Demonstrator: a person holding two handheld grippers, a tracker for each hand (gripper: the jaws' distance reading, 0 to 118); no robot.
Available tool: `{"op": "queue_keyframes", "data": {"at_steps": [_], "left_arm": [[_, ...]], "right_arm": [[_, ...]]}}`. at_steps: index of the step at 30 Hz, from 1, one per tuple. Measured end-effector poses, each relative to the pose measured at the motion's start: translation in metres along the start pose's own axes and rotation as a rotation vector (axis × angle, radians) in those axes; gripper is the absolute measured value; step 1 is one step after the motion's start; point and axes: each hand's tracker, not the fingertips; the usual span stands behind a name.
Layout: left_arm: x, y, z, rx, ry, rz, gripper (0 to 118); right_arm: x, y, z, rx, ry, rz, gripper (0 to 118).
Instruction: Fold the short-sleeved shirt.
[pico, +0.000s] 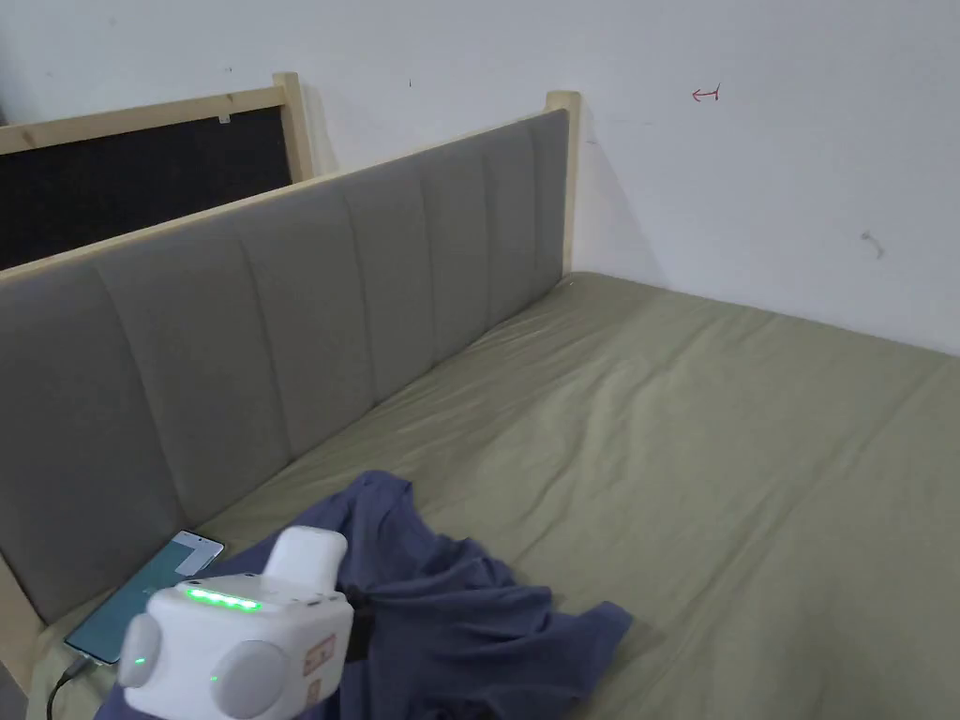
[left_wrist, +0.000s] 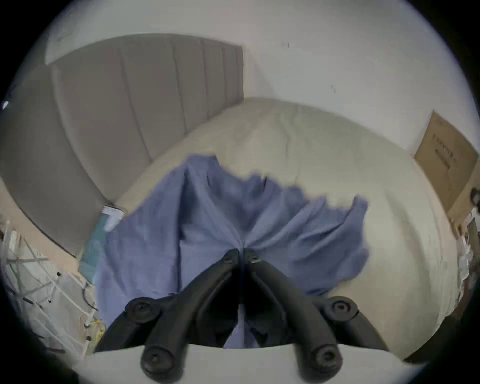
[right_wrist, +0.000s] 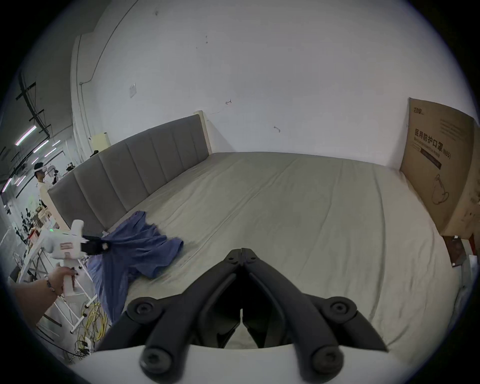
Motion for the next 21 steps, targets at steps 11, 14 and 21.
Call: {"op": "queue_keyframes", "data": {"at_steps": [11,14,21], "left_arm": [[0.045,0.118,0.202,0.468,-0.066,-0.121,0],[0.103,0.151,0.245,0.535,-0.233,-0.221,0],[0.275,0.182,0.294,0.517,-0.695,-0.360,0]], "right_arm": [[0.017,0.026,0.071,0.173,-0.003,-0.062,0],[0.032,0.034,0.103,0.244,-0.014,-0.114,0],[0.086,0.032,0.189,0.398,-0.159,-0.157,0]]}}
